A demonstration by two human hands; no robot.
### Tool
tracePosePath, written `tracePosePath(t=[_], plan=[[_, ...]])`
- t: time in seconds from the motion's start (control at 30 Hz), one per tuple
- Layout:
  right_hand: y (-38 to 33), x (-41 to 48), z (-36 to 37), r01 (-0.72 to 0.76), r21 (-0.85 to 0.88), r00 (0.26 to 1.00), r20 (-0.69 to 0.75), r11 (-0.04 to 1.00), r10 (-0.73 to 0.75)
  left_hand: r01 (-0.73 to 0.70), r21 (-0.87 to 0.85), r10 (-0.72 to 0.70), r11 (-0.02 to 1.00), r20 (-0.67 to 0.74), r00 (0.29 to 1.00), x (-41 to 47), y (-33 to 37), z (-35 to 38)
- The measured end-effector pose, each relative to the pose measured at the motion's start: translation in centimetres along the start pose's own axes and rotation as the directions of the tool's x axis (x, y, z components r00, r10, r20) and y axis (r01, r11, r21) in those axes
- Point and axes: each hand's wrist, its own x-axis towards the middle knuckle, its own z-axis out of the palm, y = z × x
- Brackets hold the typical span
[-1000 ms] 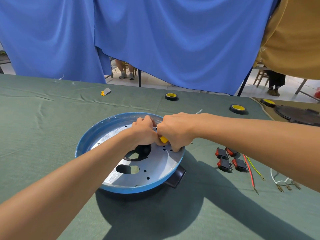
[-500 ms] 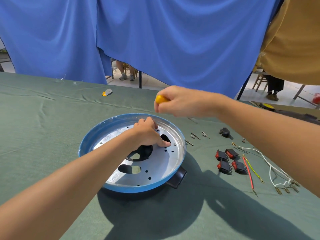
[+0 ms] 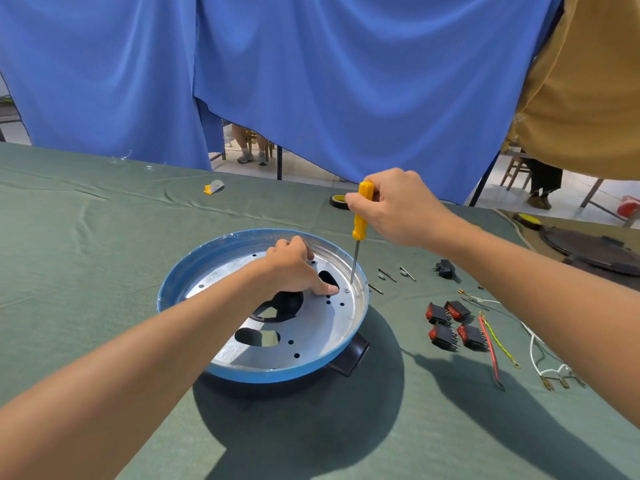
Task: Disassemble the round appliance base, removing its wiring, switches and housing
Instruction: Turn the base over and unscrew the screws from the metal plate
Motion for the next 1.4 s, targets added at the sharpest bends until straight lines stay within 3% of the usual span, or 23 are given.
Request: tracePosePath(t=[0.3, 0.5, 0.67, 0.8, 1.0, 1.13, 1.27, 1.4], plan=[[1.0, -0.1, 1.1, -0.05, 0.014, 0.999, 0.006, 0.999, 0.05, -0.006, -0.014, 0.006, 1.0, -0.003, 1.0, -0.2, 0.0, 0.0], [1.0, -0.2, 0.5, -0.065, 0.041, 0.991, 0.119, 0.997, 0.06, -0.007, -0.02, 0.007, 1.0, 0.002, 1.0, -0.2, 0.0, 0.0], [-0.4, 0.6, -1.5, -0.019, -0.136, 0.916, 0.394, 0.991, 0.072, -0.006, -0.006, 0.006, 1.0, 0.001, 1.0, -0.1, -0.1, 0.0], [-2.0, 1.8, -1.6, 0.009, -0.339, 0.875, 0.458, 0.941, 0.157, -0.012, -0.002, 0.012, 1.0, 0.005, 1.0, -0.1, -0.1, 0.0], [-3.3, 2.7, -1.5, 0.007, -0.411, 0.831, 0.509, 0.911, 0.224, -0.022, 0.004, 0.022, 1.0, 0.019, 1.0, -0.1, -0.3, -0.1], [-4.1, 2.8, -2.5, 0.109, -0.471, 0.752, 0.615, 0.875, 0.237, -0.015, -0.004, 0.015, 1.0, 0.03, 0.999, -0.1, -0.4, -0.2], [-4.3, 2.7, -2.6, 0.179, -0.456, 0.731, 0.654, 0.872, 0.192, 0.002, -0.031, -0.001, 1.0, 0.042, 0.999, -0.1, -0.4, -0.4], [-4.0, 2.9, -2.2, 0.144, -0.466, 0.678, 0.689, 0.873, 0.256, 0.015, -0.028, -0.014, 1.0, 0.044, 0.999, -0.1, -0.3, -0.4]])
